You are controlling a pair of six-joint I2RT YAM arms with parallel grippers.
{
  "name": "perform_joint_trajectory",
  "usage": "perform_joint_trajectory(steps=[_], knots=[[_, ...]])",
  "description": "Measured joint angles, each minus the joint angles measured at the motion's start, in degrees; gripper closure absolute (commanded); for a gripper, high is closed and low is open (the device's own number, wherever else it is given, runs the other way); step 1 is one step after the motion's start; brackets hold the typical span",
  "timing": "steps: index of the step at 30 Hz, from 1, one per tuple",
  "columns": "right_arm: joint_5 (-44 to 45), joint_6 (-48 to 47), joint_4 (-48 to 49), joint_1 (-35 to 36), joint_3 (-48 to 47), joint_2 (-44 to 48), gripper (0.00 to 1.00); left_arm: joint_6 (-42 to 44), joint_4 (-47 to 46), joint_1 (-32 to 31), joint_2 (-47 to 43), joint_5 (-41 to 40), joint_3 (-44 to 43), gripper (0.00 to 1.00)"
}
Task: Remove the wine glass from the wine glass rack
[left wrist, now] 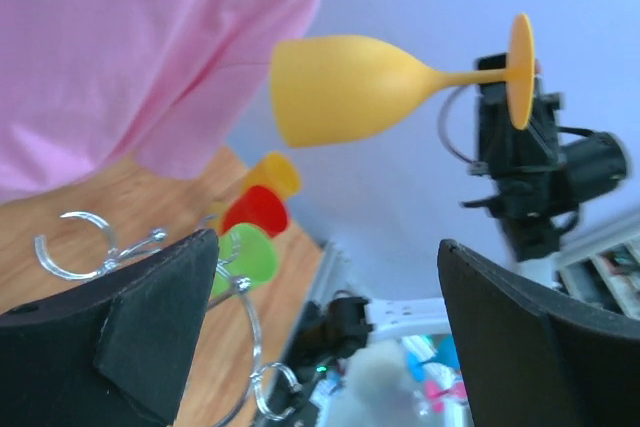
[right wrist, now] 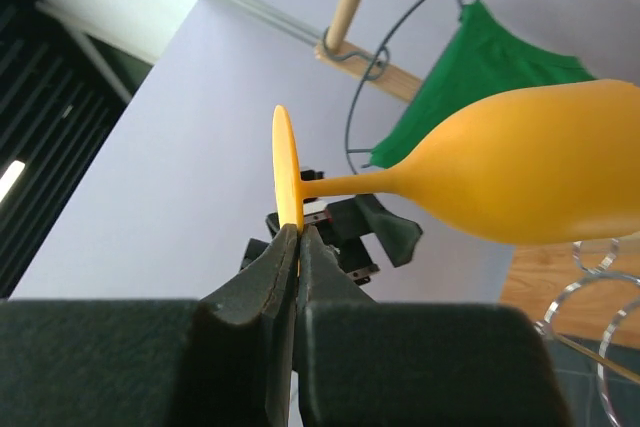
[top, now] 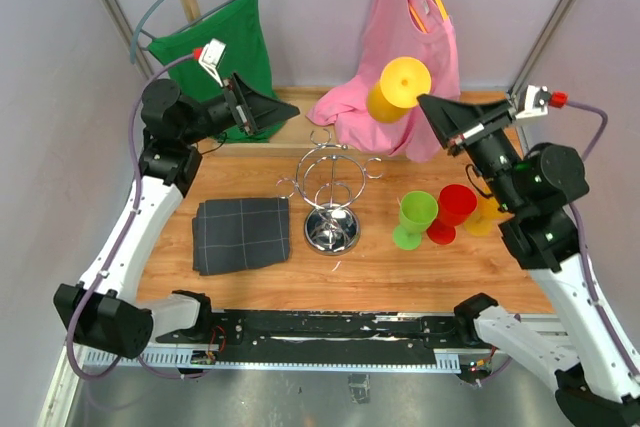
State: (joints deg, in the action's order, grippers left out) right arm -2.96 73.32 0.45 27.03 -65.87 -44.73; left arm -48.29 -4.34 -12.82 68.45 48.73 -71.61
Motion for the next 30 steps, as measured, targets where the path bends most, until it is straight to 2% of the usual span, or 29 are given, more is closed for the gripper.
perform_joint_trajectory(steps=[3,6,14,23,30], knots=[[-4.37,0.92,6.43,0.0,-2.89,-5.11,0.99,-11.54,-11.3,0.0,1.57,2.97,1.66,0.04],[-8.0,2.19,12.57,0.0,-4.72,-10.05,0.99,-19.32,-19.21,0.0,3.72,4.61,2.03,0.04],[-12.44,5.84,24.15,0.0,-3.63,-12.24,0.99,-32.72,-37.16,0.0,10.38,5.62,2.71,0.04],[-13.79,7.61,31.58,0.0,-2.64,-12.48,0.99,-37.81,-43.34,0.0,19.39,5.53,-3.06,0.04],[-13.79,8.83,36.68,0.04,-0.24,-15.04,0.99,-39.95,-47.84,0.0,20.83,4.94,-6.78,0.04]])
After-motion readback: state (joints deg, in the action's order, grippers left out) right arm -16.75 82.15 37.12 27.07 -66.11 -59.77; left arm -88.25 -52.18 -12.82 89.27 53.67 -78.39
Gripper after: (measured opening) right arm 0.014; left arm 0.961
